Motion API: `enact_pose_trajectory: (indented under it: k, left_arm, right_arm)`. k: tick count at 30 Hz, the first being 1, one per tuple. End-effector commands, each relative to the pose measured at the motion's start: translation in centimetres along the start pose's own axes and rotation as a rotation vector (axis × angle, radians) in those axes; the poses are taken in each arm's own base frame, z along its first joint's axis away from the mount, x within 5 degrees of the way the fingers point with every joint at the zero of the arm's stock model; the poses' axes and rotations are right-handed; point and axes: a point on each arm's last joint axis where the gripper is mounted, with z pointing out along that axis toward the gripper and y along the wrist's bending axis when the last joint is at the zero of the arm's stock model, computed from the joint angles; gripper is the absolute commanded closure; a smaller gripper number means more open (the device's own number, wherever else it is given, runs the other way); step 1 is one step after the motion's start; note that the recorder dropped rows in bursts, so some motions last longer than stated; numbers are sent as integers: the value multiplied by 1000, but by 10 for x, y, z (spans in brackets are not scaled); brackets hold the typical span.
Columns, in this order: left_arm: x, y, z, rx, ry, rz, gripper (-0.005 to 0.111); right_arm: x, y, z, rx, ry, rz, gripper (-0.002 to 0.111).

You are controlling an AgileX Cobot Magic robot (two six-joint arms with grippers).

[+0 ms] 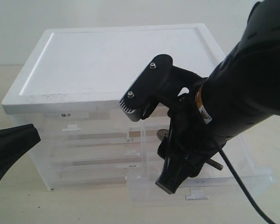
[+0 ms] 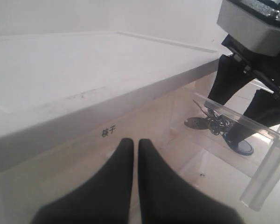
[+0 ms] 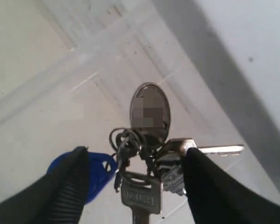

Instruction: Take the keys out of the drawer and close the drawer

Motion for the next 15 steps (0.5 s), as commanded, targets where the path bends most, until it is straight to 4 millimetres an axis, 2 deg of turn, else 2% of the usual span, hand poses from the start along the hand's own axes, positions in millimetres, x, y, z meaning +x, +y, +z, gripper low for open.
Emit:
enact_pose_trajectory:
  k: [1,5,6,11,15]
  left_arm:
    - [1,0,0,-1,-1,-5,102]
    - [1,0,0,-1,-1,-5,102]
    - [1,0,0,-1,-1,-5,102]
    - [1,0,0,0,-3,-5,102]
    - [1,0,0,0,-3,-8,102]
  right_arm:
    - [3,-1,7,24,50,12,64]
    - [3,-3,7,38,54,-18,95]
    - [3,-3,7,37,57,-59,108]
    - [2,-3,5,38,41,-85,108]
    - [2,-6,-10,43,-31,-84,108]
